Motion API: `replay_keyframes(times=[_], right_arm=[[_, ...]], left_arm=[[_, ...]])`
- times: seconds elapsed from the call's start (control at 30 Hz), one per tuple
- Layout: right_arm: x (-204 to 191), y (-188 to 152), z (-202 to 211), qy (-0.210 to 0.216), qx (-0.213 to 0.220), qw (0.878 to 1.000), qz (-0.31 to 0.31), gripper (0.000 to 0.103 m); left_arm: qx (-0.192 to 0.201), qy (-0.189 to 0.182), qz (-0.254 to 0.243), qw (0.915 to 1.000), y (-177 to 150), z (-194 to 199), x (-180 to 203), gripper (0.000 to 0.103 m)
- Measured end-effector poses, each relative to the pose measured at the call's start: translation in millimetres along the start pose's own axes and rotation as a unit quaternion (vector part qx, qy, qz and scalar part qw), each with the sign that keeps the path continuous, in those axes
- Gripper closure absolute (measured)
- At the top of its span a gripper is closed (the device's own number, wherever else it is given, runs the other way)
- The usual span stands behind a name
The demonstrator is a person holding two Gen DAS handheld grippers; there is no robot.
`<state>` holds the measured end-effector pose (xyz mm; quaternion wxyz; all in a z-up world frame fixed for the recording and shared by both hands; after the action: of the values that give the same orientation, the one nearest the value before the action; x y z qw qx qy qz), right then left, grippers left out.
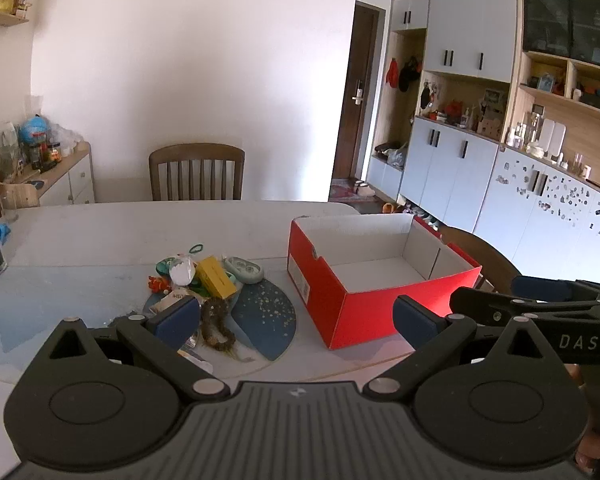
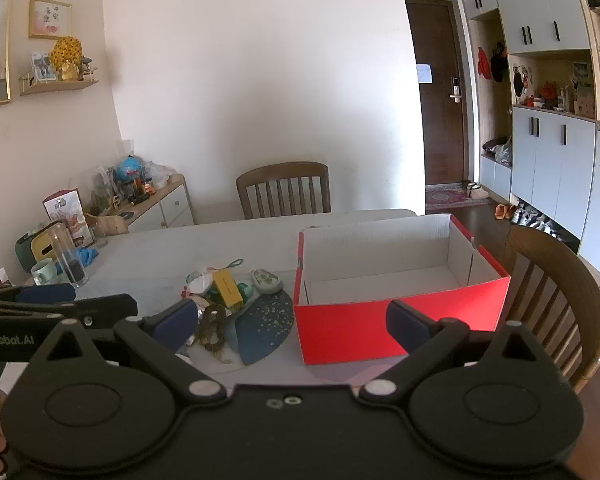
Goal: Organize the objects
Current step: 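Move both tools toward the pile of items on the table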
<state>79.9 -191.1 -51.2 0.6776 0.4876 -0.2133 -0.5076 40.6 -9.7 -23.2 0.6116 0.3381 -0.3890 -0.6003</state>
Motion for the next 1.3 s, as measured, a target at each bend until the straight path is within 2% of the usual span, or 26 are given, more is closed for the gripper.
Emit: replay_keyframes(times=[0.77, 1.0, 1.3], right_arm=[[-11, -1, -4, 0.017, 0.007, 1.0, 0.012, 0.003], [-23, -1, -22, 0.018, -0.009, 1.0, 0.018, 0.003], [-44, -3, -62, 0.013, -0.042, 0.999, 0.028, 0.003]], left_arm=[[0.003, 0.018, 0.012, 0.9998, 0, 6, -11, 0.0], [-0.004, 0.023, 0.02, 0.9995, -3, -4, -30, 0.0], [-0.023, 0.015, 0.03, 0.9992, -5, -37, -67, 0.0]])
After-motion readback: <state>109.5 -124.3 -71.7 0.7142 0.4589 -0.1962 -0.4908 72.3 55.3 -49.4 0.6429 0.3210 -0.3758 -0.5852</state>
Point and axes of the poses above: each gripper's, at about its wrist camera, not at the fingertips, and z roughly against the way its jaws point, x to its right, y to its top, the point moved 5 cm from there along -z, roughly the way its jaws point, and after that the axes turned 2 degrees about -z, right-handed, at the moved point
